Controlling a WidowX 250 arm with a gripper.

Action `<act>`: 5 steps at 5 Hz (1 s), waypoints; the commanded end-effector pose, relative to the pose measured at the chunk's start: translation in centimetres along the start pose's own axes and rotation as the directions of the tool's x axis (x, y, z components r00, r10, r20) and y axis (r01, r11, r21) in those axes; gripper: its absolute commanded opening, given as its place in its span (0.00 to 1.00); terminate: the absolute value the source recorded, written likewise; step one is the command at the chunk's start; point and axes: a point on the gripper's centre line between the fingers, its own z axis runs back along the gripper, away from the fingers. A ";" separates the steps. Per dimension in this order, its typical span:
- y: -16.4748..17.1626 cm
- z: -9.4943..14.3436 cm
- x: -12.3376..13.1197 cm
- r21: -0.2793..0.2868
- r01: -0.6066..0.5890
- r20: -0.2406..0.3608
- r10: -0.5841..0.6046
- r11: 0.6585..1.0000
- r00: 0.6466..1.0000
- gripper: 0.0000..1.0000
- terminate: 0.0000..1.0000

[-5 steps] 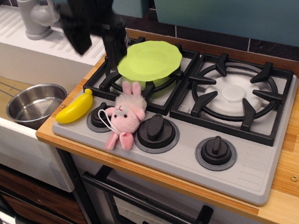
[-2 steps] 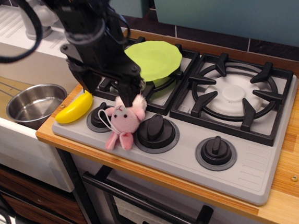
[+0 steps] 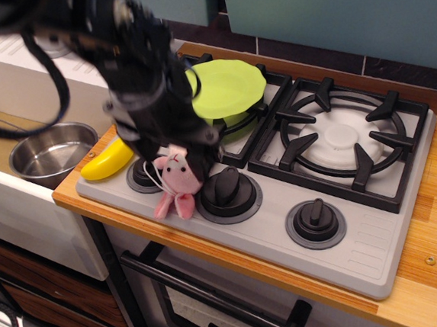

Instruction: End effector reaching stuffedrabbit

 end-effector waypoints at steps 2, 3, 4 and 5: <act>0.5 -2.0 -1.7 0.007 0.001 0.070 -0.002 1.000 0.998 1.00 0.00; 0.7 -2.3 -2.4 0.005 -0.001 0.073 0.001 1.000 0.997 1.00 0.00; 0.7 -2.9 -2.9 0.004 -0.002 0.084 0.001 1.000 0.996 1.00 0.00; 0.6 -3.0 -3.0 0.012 0.022 0.083 -0.023 1.000 0.996 1.00 0.00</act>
